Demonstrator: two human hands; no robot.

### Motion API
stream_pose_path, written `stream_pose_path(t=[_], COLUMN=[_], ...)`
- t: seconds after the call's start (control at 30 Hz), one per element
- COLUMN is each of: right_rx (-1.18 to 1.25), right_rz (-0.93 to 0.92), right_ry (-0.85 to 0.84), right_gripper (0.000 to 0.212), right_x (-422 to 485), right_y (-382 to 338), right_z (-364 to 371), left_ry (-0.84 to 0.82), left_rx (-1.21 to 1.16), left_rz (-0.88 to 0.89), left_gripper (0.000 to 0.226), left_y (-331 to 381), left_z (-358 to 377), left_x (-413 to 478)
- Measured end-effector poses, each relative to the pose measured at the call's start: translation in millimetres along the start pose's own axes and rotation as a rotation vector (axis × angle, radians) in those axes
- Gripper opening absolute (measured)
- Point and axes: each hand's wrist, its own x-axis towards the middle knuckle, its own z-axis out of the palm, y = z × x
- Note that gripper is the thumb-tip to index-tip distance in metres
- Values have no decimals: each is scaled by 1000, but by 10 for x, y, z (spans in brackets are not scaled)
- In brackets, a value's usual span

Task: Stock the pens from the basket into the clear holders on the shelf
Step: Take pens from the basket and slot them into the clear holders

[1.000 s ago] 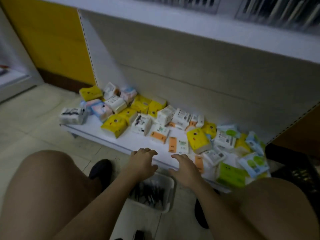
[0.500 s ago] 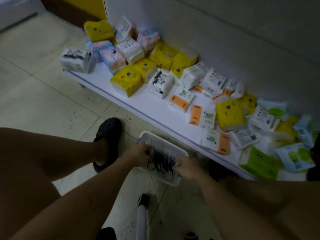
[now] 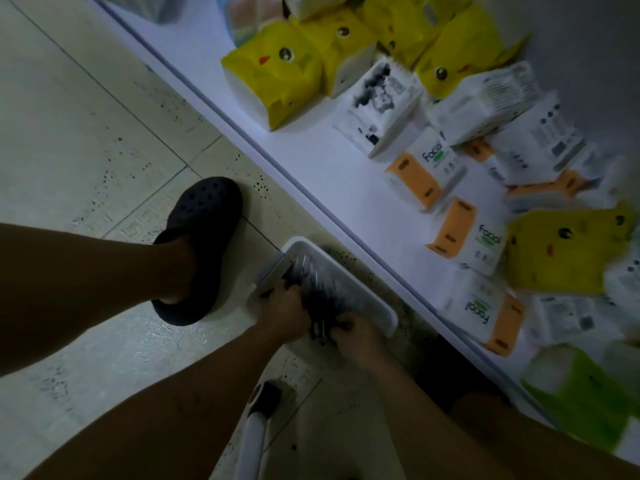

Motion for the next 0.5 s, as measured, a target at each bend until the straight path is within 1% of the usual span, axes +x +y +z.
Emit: stream_pose_path(t=[0.03, 0.13, 0.17, 0.23, 0.3, 0.4, 0.5], right_rx=[15, 41, 41, 62, 108, 124, 142], right_rz=[13, 60, 65, 97, 107, 69, 62], right_ry=[22, 49, 46, 28, 12, -26, -40], right_gripper=[15, 11, 14, 29, 35, 29, 21], right_x=[41, 114, 139, 159, 169, 175, 198], right_y=[-8, -31, -25, -19, -15, -2, 28], right_z=[7, 60, 91, 160, 203, 222, 230], left_ry=[-4, -9, -4, -2, -12, -12, -40], left_rx=[4, 15, 0, 7, 52, 58, 26], left_rz=[6, 26, 23, 37, 48, 71, 41], left_gripper=[26, 26, 27, 34, 38, 38, 39], left_y=[-37, -85, -100, -134, -135, -89, -124], left_z=[38, 100, 114, 133, 128, 142, 200], left_x=[31, 61, 72, 97, 98, 96, 142])
